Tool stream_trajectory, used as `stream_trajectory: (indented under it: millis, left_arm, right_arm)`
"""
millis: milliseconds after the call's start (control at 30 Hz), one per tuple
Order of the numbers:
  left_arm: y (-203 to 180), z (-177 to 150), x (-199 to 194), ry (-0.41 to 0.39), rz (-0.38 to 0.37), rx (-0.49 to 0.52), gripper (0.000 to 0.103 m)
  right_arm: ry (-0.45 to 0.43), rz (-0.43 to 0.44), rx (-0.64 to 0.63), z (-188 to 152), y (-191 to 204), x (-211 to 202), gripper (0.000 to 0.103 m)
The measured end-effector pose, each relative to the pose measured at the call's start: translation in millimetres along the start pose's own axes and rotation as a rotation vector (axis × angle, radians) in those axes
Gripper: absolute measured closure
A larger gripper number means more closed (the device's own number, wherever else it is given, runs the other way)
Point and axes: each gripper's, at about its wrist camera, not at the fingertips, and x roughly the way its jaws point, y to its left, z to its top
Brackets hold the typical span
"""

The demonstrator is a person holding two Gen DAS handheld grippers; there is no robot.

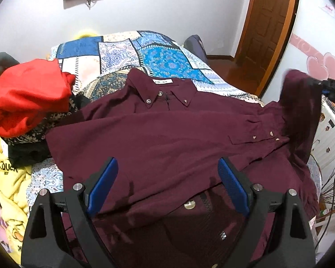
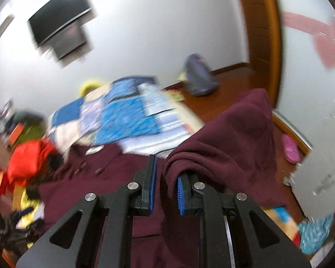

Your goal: Fold large clothes

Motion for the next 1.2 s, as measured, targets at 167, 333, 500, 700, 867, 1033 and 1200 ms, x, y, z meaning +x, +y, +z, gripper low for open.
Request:
stream_trajectory:
  millis: [167,333,500,700,867,1033,1200]
  left_arm:
    - [7,-2,-8,-0.018,0.011,-0.006,0.012]
    - [11,-4,-11,-0.024,0.015,-0.018,0.012]
    - [12,-4,-11,-0.022,0.027,-0.021,0.012]
    - [8,-1,-8,-0.018,0.02,-0.021,0.012]
    - [-2,5,-4,-0.019,0.01,-0.007,0.012]
    - [-15,10,1,-0.022,0.009,0.026,0.012]
    - [-25,13,8,-0.009,-0.006,0.041,0.012]
  right_arm:
    - [0.164,0.065,-0.129,-33,38,42,0.089]
    - [0.348,0.06,-0.224,-69,62,85,0.085]
    - [0.396,0.006,-0.327,-78,73,80,0.08]
    - [0.323,-0.021,-0.379,-74,73,42,0.056]
    - [0.252,-0.094,-0.336,-61,53,21,0.054]
    - [0.198,-0.152,-0.168,-45,8,3,0.048]
    - [0.185,-0.173,0.081,-40,-49,2,0.04]
